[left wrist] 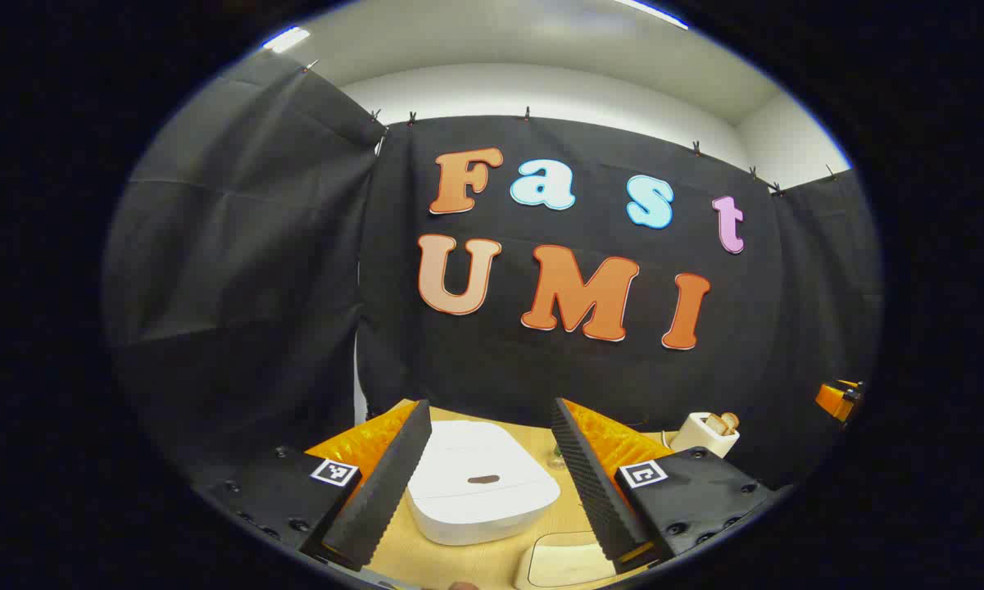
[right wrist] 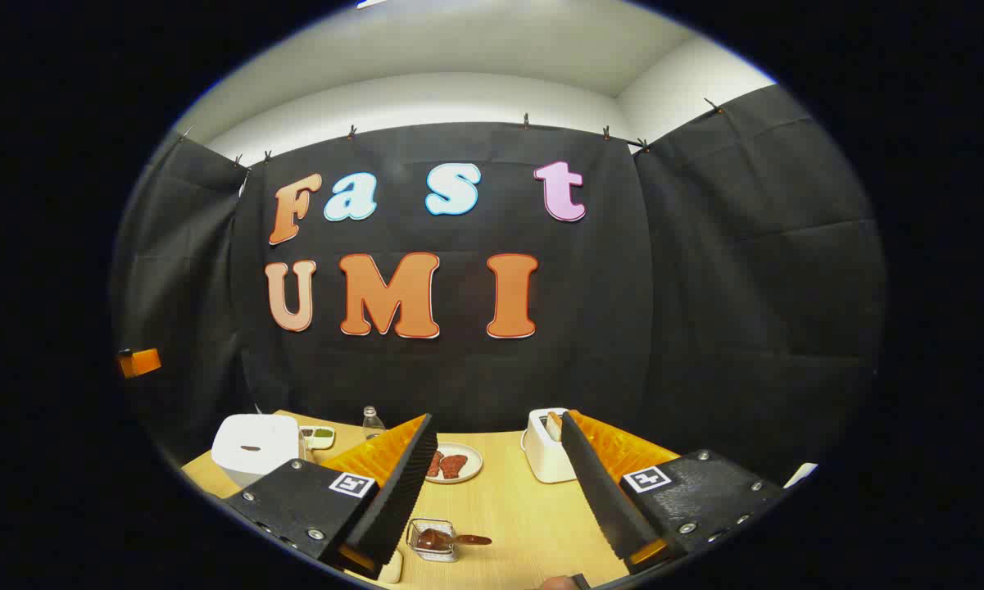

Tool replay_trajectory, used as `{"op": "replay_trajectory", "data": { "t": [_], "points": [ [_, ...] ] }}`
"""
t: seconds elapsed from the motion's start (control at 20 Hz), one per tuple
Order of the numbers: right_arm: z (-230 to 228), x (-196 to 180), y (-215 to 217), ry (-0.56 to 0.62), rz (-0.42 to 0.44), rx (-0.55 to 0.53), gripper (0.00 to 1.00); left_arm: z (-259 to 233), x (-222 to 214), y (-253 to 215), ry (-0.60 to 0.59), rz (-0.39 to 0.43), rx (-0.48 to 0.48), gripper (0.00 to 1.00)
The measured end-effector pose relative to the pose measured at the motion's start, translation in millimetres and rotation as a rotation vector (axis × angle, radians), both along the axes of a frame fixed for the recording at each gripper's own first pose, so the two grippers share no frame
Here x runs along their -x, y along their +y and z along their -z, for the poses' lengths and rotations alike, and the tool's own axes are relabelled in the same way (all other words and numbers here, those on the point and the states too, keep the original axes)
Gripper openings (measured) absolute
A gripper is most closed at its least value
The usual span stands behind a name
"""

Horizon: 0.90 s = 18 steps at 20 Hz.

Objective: Close the left gripper, press the button to open the rice cooker; take a wooden spoon from the chopstick holder with the right hand, scoop a spoonful of rice and pour it into the rice cooker, then put the wooden spoon back into the chopstick holder.

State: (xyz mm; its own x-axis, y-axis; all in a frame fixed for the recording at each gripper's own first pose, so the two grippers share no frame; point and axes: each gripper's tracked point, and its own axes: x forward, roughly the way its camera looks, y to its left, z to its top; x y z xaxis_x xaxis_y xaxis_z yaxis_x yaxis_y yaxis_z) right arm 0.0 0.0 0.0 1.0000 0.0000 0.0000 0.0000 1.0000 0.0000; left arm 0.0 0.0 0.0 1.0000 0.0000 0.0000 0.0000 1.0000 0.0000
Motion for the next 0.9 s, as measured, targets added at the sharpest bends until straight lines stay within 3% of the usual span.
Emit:
{"op": "replay_trajectory", "data": {
  "t": [0.25, 0.45, 0.65, 0.9],
  "points": [
    [1.8, 18.5, 1.1, -0.001, 0.034, -0.016, 0.94, -17.9, 8.0, 9.2, -0.047, 0.01, -0.057, 0.97],
    [0.8, 30.2, 4.2, -0.004, 0.061, -0.002, 0.95, -22.0, 5.2, 16.6, -0.052, 0.057, 0.03, 0.98],
    [6.1, 29.4, 17.1, 0.016, 0.065, -0.042, 0.94, -24.6, 6.3, 34.1, -0.04, 0.033, -0.025, 1.0],
    [3.9, 28.2, 34.6, 0.012, 0.045, -0.051, 0.94, -31.2, 8.1, 38.1, -0.051, 0.066, -0.004, 1.0]
  ]
}}
